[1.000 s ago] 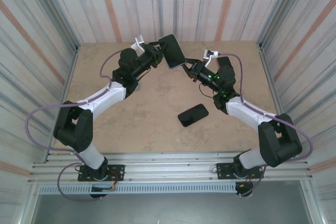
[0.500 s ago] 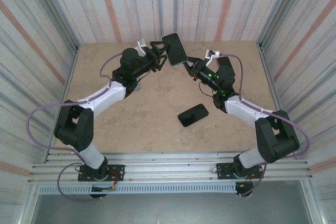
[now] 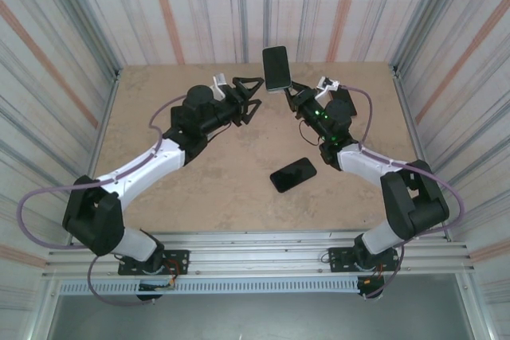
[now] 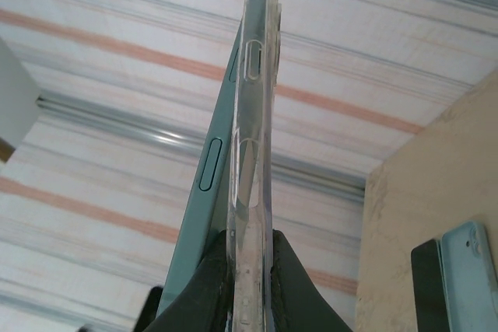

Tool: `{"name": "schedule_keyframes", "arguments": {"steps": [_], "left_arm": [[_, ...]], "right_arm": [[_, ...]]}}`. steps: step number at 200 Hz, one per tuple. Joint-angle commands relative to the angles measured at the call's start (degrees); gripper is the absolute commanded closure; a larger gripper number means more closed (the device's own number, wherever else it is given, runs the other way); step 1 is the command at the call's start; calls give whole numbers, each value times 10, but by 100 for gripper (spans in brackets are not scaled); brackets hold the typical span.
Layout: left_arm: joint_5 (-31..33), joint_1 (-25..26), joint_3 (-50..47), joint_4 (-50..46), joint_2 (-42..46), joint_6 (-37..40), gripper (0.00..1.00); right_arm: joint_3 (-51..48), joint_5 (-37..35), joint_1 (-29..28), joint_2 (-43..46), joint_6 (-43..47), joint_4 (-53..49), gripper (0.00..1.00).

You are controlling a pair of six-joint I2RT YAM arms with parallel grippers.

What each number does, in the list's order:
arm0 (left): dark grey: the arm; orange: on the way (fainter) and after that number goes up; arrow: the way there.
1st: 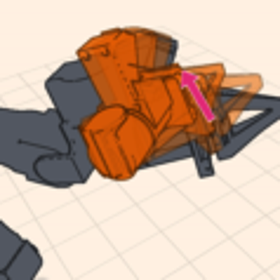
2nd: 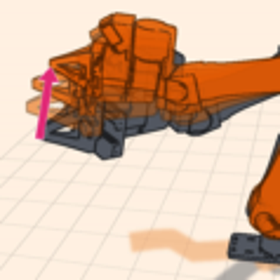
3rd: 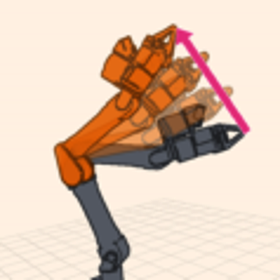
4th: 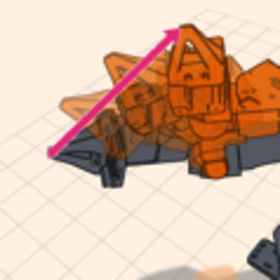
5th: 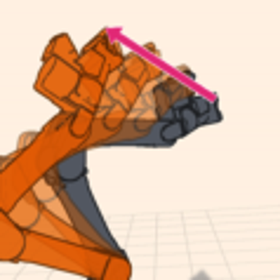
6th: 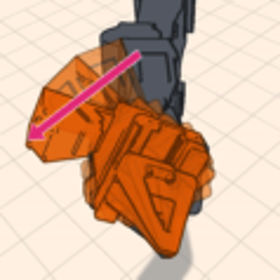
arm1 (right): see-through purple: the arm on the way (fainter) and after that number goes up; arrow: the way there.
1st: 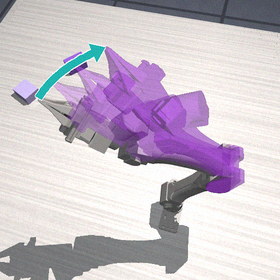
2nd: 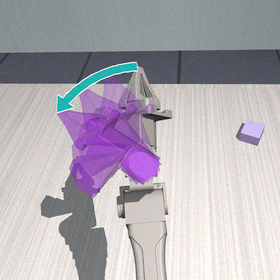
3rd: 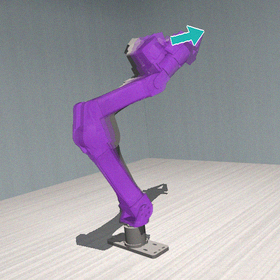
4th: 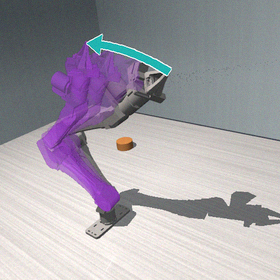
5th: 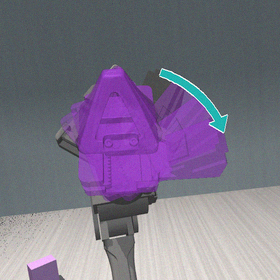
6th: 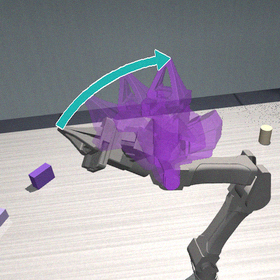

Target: Take the phone out of the phone case

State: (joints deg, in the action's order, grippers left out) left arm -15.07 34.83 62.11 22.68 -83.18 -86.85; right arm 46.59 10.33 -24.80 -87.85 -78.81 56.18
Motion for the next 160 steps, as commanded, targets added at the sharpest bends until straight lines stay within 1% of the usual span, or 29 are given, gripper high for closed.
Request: {"name": "schedule_keyframes", "arguments": {"steps": [1, 46, 64, 123, 160], "left_arm": [[30, 13, 13, -14, 11, -12, 22], [20, 23, 44, 17, -26, -35, 33], [18, 25, 52, 23, -34, -31, 37], [16, 24, 51, 11, -45, -23, 40], [27, 24, 53, 9, -51, -17, 43]], "right_arm": [[11, -48, -14, -8, 27, 71, 100], [18, -61, -34, -29, 32, 90, 100], [18, -63, -39, -33, 35, 94, 100], [17, -64, -46, -32, 33, 102, 100], [8, -63, -48, -28, 31, 104, 100]]}}
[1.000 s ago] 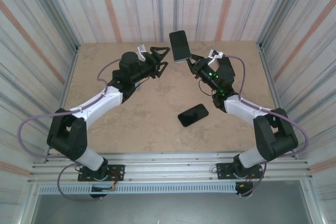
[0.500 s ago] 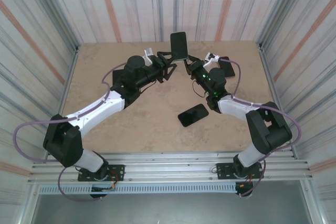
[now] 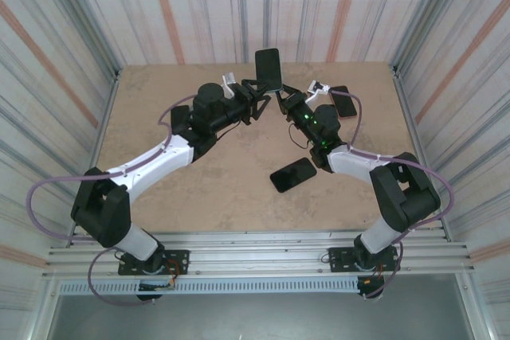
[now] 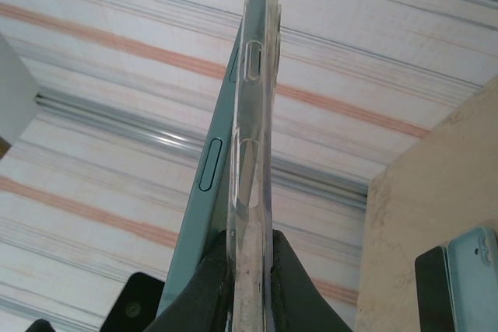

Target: Take the phone out of the phone case

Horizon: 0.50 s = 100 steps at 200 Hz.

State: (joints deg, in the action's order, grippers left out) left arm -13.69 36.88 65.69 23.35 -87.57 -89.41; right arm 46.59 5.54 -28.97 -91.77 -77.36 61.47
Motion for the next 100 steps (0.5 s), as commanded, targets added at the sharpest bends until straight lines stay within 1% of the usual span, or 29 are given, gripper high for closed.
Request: {"name": "schedule_keyframes", "arguments": {"steps": [1, 66, 100], "left_arm": [[13, 3, 18, 2, -8, 9, 43], [22, -1, 16, 20, -17, 3, 44], [18, -4, 16, 27, -20, 0, 48]], "right_arm": [[9, -15, -6, 11, 17, 52, 100], [1, -8, -11, 15, 23, 47, 100], [-3, -9, -12, 14, 26, 48, 100]]}}
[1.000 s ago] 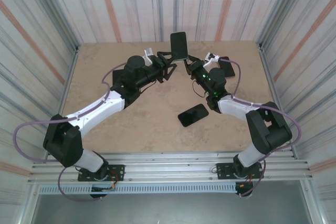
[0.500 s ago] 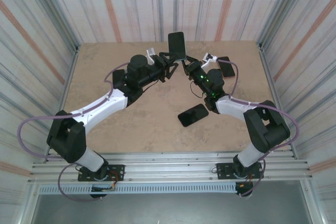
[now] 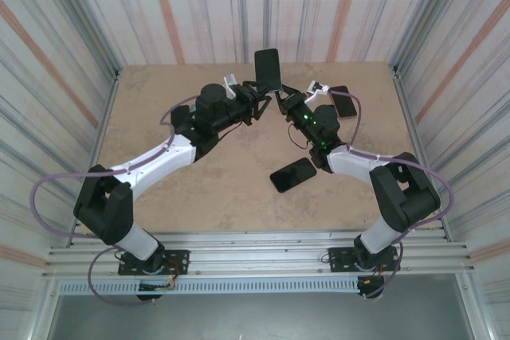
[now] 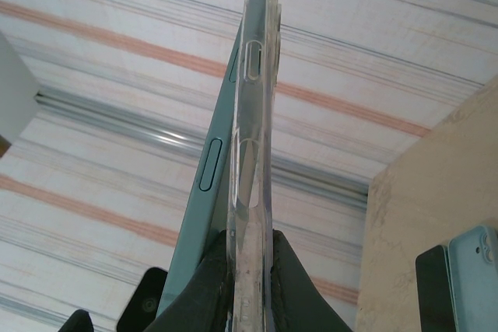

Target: Take the phone out of the phone case

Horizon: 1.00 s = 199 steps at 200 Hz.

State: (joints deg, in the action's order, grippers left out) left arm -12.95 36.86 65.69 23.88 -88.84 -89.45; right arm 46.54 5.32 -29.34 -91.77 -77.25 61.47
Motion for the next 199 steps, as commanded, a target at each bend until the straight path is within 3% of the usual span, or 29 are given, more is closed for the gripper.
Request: {"name": "schedule_keyframes", "arguments": {"steps": [1, 88, 199], "left_arm": [[11, -4, 16, 22, -7, 0, 48], [6, -9, 10, 25, 5, 4, 57], [27, -19, 22, 11, -13, 1, 56]], "right_arm": [[-4, -7, -8, 14, 25, 49, 100], [-2, -5, -8, 14, 33, 44, 100], [-6, -18, -22, 25, 30, 54, 100]]}}
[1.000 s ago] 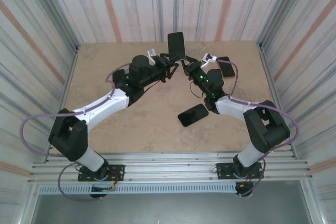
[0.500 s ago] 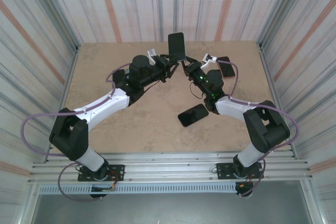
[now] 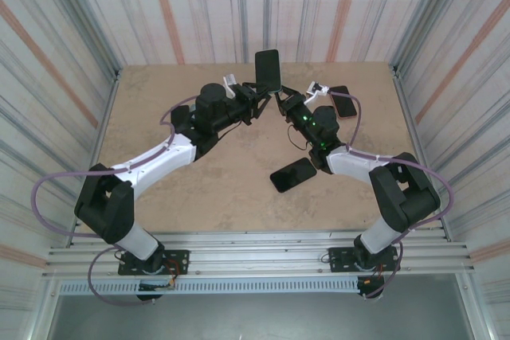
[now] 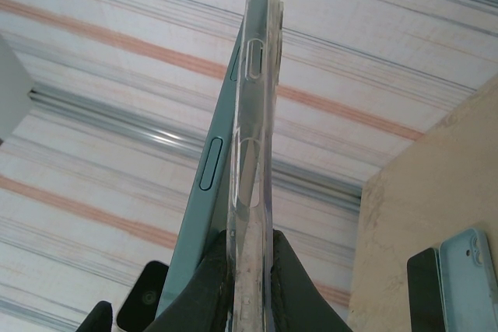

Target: Take the phone out of the phone case

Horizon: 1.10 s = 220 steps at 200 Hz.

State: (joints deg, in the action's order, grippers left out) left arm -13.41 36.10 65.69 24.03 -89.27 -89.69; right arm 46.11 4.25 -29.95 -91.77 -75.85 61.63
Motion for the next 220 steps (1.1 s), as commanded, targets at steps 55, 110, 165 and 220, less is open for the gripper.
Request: {"name": "schedule_keyframes", "arguments": {"steps": [55, 110, 165, 220], "left_arm": [[75, -6, 27, 19, -20, -26, 57], [88, 1, 38, 52, -40, -56, 65], [95, 2, 54, 56, -42, -59, 72], [97, 1, 47, 50, -23, -48, 93]], "right_arm": [[-6, -52, -42, 22, 9, 72, 100], [-3, -90, -64, 6, 1, 95, 100], [-2, -115, -80, -19, -16, 126, 100], [-1, -145, -86, -18, -17, 87, 100]]}}
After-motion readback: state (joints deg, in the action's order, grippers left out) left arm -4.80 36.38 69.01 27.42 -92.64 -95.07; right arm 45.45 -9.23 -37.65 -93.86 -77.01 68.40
